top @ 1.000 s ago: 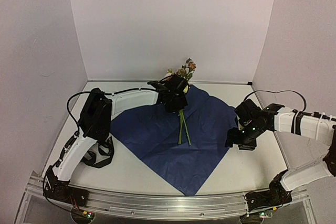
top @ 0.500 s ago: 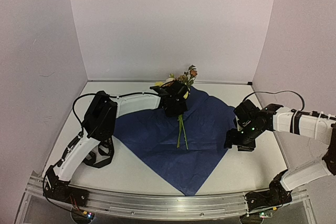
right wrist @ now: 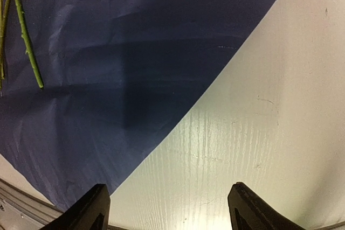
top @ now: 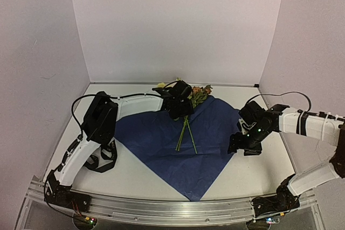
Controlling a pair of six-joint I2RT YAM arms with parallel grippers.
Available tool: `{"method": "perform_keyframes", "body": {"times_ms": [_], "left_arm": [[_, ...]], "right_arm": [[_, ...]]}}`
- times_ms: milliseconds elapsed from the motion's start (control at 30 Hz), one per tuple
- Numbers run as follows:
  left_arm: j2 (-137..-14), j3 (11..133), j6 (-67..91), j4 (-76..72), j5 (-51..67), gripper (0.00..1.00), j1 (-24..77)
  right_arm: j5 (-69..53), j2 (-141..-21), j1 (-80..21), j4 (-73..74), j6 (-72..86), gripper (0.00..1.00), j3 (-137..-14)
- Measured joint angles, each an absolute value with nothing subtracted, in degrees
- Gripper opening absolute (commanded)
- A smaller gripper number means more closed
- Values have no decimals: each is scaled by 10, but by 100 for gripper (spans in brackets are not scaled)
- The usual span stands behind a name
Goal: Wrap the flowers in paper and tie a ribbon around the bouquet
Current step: Place the fake flower on the flattened wrapping paper, then pick up the bottom corner of the flattened wrapping paper from the center of the board.
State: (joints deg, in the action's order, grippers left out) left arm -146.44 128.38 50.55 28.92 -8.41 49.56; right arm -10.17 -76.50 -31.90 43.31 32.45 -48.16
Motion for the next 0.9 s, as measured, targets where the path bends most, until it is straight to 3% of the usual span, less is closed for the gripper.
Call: {"method": "perform_keyframes", "body": {"times_ms": [133,533,700,900], "left_arm": [[-1393,1188,506,273,-86,73,496],[-992,716,576,187,-91,79,470],[-877,557,627,177,-86,84,464],[-785,411,692,124,-59,82,464]], "right_arm": [[-113,-766,-321,444,291,79,-496],[-99,-764,-374,465,208,79,-499],[-62,-760,-422,459,182,80,-499],[-20,-749,-462,443,160,80,-499]]}}
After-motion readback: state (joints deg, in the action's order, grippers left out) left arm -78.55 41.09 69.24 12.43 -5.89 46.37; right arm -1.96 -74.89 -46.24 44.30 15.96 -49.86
